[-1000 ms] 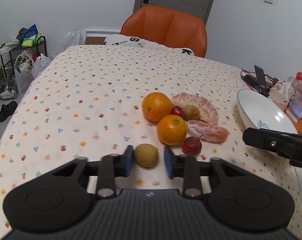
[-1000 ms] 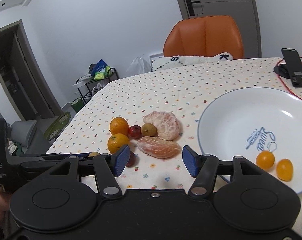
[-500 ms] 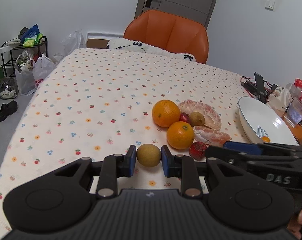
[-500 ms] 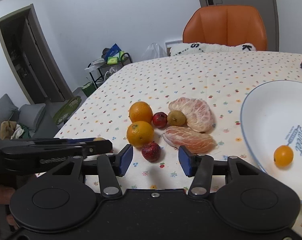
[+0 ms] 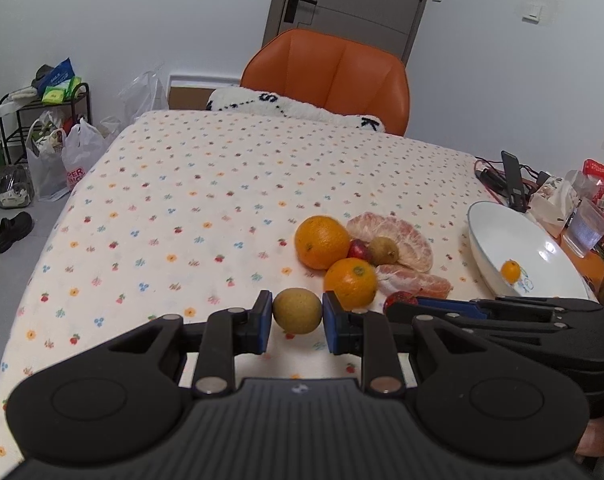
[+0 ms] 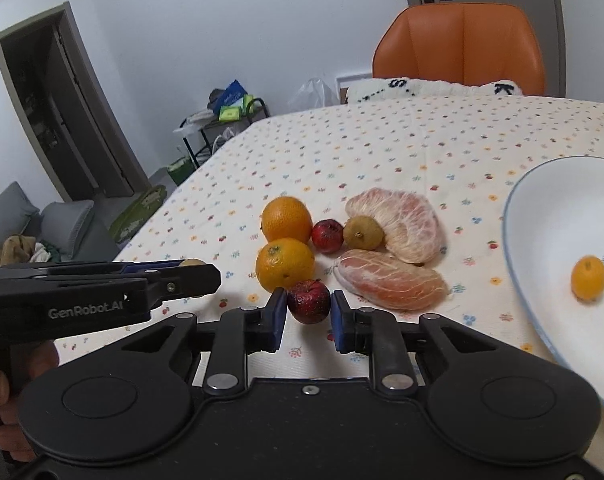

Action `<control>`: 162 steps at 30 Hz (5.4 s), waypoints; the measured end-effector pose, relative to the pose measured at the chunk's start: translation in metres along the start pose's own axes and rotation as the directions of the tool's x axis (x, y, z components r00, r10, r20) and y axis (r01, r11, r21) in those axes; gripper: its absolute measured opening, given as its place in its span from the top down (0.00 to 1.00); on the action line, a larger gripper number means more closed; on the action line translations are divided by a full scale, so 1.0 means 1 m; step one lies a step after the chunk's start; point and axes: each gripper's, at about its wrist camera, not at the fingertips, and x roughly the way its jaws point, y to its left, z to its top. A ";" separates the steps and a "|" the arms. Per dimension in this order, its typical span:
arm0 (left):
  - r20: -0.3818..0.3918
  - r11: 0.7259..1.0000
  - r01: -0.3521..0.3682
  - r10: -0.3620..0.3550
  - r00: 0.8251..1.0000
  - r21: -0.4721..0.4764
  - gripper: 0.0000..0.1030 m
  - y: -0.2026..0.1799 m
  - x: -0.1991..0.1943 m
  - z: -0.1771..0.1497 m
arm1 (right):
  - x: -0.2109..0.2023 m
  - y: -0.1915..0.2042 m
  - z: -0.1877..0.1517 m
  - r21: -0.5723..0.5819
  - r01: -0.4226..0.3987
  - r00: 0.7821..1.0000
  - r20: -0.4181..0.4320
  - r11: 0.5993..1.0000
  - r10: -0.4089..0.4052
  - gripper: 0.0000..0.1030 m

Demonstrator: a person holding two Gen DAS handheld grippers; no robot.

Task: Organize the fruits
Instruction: 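Grasp the brown kiwi with the left tool while the right tool grasps a red plum, then carry kiwi and plum over the white plate and release both, then move both open tools back to the remaining fruit, then grasp a large orange with the left tool while the right tool grasps a peeled pomelo segment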

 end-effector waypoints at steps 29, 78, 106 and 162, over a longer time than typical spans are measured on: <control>0.013 0.987 0.114 -0.116 0.993 0.111 0.76 -0.092 0.012 0.013 | -0.079 -0.070 -0.007 0.119 0.114 0.985 0.119 0.986 -0.128 0.79; -0.025 0.972 0.175 -0.173 0.985 0.157 0.67 -0.156 0.039 0.018 | -0.130 -0.139 -0.021 0.260 0.243 0.943 0.161 0.935 -0.290 0.78; 0.035 0.993 0.018 -0.022 0.999 0.116 0.24 -0.090 0.011 0.020 | -0.113 -0.101 -0.009 0.224 0.190 0.949 0.209 0.956 -0.238 0.09; -0.008 1.000 0.031 -0.031 0.999 -0.004 0.65 -0.017 0.033 0.000 | -0.029 -0.032 0.014 0.016 0.037 0.996 0.084 0.999 -0.038 0.34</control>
